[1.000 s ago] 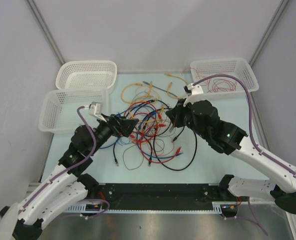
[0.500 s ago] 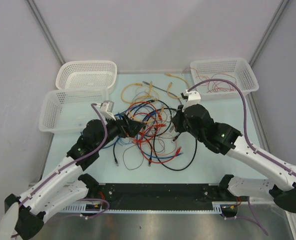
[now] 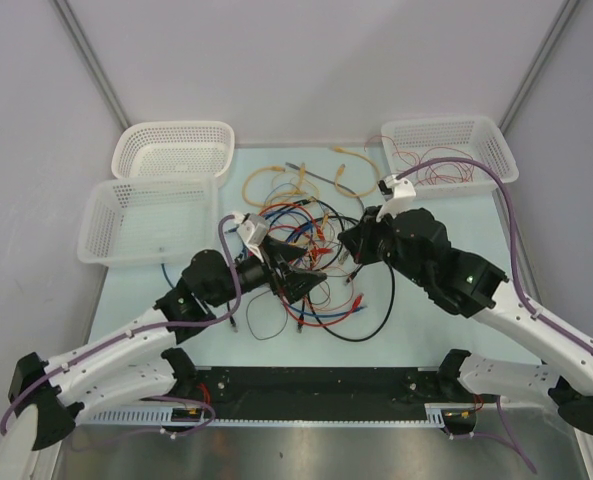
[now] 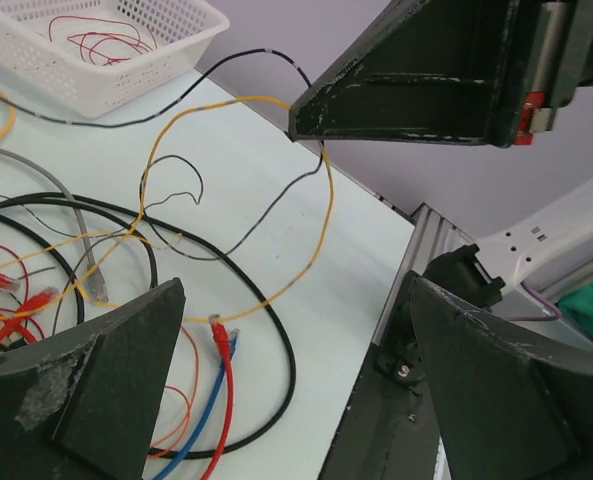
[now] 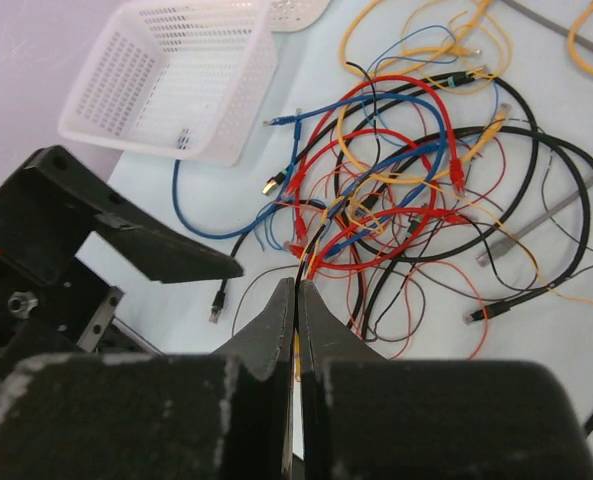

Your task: Untangle the cables

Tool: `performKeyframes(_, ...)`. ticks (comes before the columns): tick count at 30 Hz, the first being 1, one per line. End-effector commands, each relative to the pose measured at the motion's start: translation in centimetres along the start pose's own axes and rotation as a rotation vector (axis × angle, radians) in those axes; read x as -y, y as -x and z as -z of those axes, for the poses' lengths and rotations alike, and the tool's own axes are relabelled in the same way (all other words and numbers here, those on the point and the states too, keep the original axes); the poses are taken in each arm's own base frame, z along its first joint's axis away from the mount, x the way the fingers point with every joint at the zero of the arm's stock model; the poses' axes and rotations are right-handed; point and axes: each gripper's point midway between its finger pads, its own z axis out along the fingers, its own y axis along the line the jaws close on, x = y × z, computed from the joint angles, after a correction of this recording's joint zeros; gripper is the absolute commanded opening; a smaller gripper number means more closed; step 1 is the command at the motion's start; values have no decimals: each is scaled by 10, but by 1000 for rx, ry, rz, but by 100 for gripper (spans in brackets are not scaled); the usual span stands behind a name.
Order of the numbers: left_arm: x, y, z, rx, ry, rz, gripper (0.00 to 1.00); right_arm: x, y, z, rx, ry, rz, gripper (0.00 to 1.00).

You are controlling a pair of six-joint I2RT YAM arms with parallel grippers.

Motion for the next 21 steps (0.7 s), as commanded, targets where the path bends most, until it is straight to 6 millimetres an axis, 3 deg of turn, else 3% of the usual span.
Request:
performKeyframes(1, 21, 26, -16, 85, -96, -94, 100, -26, 21, 6, 33, 94, -55, 0)
performKeyframes(3, 25, 33, -20, 110, -114, -106, 99, -28, 20, 6, 28, 105, -60, 0)
performKeyframes(8, 15, 17, -44, 49, -99, -128, 91, -35, 18, 5, 15, 134, -74, 0)
performKeyframes(11, 15, 14, -57, 32, -123, -132, 67, -38, 18, 6, 13, 146, -77, 0)
performKeyframes(12, 17, 14, -59, 27, -134, -134, 52, -37, 19, 6, 14, 143, -79, 0)
performKeyframes(14, 20, 14, -64, 22, -152, -135, 36, -36, 19, 7, 16, 139, -81, 0)
performKeyframes(17, 22, 13, -65, 17, -166, -136, 15, -33, 20, 9, 20, 130, -75, 0)
performKeyframes(18, 23, 15, -64, 19, -166, -135, 2, -33, 20, 10, 21, 129, -74, 0)
performKeyframes(21, 22, 20, -58, 18, -139, -134, 0, -26, 23, 13, 36, 100, -73, 3)
